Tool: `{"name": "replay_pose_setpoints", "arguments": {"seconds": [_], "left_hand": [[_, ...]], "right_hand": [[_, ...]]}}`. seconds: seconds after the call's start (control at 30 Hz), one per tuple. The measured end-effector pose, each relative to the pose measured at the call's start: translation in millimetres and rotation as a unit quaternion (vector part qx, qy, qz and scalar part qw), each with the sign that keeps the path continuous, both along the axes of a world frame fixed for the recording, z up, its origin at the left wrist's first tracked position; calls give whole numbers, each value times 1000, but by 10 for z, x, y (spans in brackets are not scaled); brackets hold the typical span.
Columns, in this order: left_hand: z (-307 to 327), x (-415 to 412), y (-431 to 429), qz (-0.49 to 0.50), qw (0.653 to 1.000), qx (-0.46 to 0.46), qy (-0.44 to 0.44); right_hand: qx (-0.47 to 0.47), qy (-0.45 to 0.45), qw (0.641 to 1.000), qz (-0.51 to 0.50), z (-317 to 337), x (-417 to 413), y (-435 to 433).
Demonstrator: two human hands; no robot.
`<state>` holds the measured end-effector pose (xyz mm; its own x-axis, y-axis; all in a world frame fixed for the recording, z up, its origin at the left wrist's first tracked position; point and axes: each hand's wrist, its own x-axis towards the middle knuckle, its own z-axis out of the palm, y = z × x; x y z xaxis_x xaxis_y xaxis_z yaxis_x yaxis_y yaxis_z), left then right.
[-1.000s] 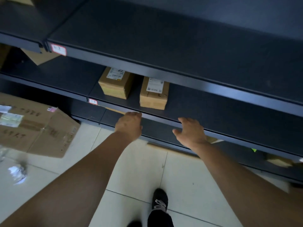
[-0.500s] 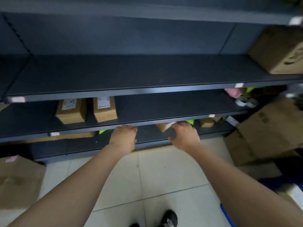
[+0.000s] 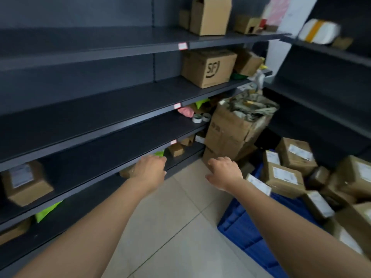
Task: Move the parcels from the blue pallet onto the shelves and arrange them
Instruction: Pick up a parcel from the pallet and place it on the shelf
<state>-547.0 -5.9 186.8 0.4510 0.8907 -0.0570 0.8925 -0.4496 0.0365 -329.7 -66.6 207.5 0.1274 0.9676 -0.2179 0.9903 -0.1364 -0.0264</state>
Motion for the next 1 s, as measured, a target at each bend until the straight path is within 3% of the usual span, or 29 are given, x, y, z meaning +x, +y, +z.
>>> {"name": "replay_pose_setpoints", "arguments": {"seconds": [0.4, 1.0], "left_hand": [[6, 2162, -246, -167, 985, 3, -41], [-557, 4699, 278, -319, 945, -72, 12]], "right_hand": [[-3, -15, 988, -151, 92, 1835, -766], [-61, 57, 935, -344, -591, 3781, -714]]}}
